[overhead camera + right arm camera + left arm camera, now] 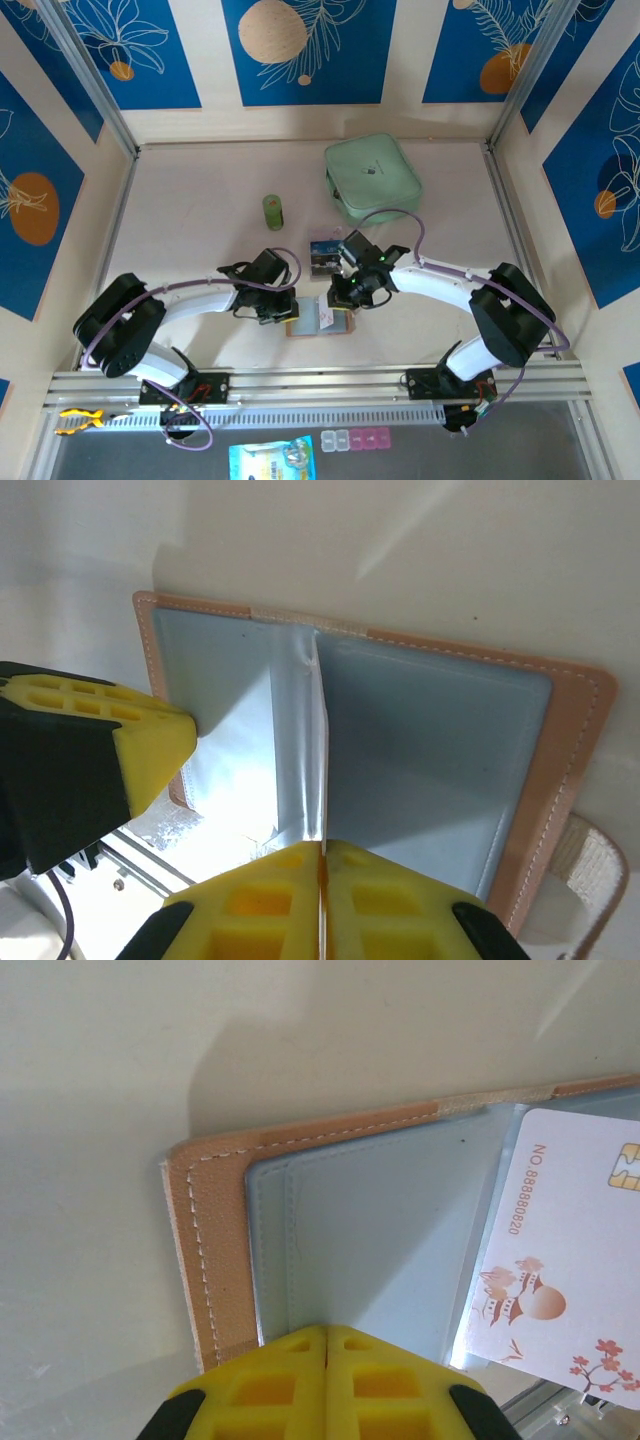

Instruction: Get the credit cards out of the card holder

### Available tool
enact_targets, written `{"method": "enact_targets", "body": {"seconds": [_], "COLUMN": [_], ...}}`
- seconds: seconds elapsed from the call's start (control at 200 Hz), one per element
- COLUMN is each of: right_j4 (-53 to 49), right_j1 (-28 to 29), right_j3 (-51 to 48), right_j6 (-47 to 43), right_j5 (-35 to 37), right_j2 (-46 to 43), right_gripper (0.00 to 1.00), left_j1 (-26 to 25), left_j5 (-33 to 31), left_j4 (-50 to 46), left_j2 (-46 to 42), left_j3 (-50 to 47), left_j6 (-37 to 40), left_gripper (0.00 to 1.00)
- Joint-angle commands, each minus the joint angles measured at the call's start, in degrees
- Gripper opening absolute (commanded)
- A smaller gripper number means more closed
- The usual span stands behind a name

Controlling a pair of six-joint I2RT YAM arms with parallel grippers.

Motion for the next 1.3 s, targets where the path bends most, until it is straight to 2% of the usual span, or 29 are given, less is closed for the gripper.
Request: {"method": "enact_targets", "body": {"seconds": [0.0, 0.73, 1.005, 1.295], "right_j4": [-2.08, -0.98, -2.83, -7.03], "right_j1": [0.79, 2.44, 2.44, 1.92], "right_j3": [1.69, 2.33, 3.08, 4.98], "right_j6": [-0.76, 0.34, -0.06, -2.21], "right_j5": [0.84, 1.1, 2.58, 4.61], "right_j2": [0.82, 2.81, 0.05, -2.28], "right_gripper": [0.1, 0.1, 0.08, 0.05], "left_j1": [-0.27, -2.71, -2.6, -2.05], "left_j5": [-0.41, 1.42, -3.52, -5.73], "left_j4": [-2.18, 1.92, -4.59, -7.99], "left_j2": [1.77, 5.12, 0.92, -1.29], "left_j3": [0.0, 1.97, 3.18, 3.46], "left_j6": [0.67, -0.84, 0.87, 1.95], "left_gripper": [0.0, 0.0, 0.0, 0.0]}}
